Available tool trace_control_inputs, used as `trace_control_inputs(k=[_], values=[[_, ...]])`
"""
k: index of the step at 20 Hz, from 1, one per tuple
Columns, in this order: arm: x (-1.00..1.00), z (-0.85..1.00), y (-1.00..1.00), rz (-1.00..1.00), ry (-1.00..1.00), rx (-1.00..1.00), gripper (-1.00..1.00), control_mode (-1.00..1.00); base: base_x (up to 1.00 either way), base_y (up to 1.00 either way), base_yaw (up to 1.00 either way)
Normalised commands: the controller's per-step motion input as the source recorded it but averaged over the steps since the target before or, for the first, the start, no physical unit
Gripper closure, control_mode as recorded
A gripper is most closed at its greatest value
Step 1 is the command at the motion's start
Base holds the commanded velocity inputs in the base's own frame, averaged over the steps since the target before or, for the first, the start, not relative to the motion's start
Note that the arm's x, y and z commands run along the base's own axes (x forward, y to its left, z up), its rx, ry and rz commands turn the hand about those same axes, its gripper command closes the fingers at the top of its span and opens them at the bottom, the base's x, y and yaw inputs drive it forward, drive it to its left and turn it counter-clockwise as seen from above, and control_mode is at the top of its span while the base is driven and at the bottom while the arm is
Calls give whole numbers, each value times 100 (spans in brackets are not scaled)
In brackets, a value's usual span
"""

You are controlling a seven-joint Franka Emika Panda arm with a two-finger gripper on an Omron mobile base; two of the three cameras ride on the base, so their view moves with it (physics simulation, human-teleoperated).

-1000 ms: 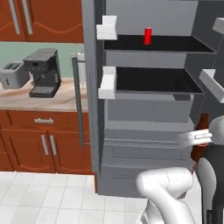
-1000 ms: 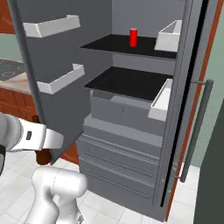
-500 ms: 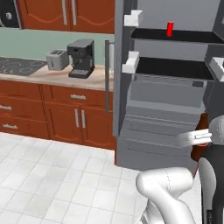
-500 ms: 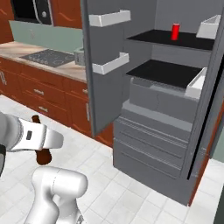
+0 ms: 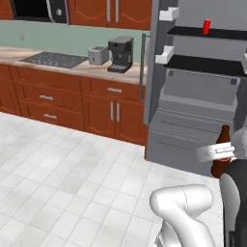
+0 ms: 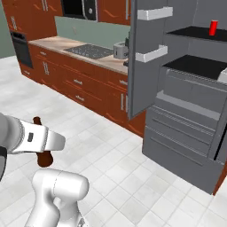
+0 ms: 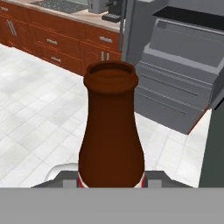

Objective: Open the fridge, grab two sodas, and place both sodas inside the bowl with ice on the dining counter.

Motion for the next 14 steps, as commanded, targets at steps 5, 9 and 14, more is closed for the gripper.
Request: trace_control_inputs(k=[5, 9, 14], values=[[0, 0, 0, 0, 0, 0, 100, 100, -99, 39, 26], [0, 0, 0, 0, 0, 0, 100, 100, -99, 59, 21], [0, 0, 0, 0, 0, 0, 100, 100, -99, 71, 19]])
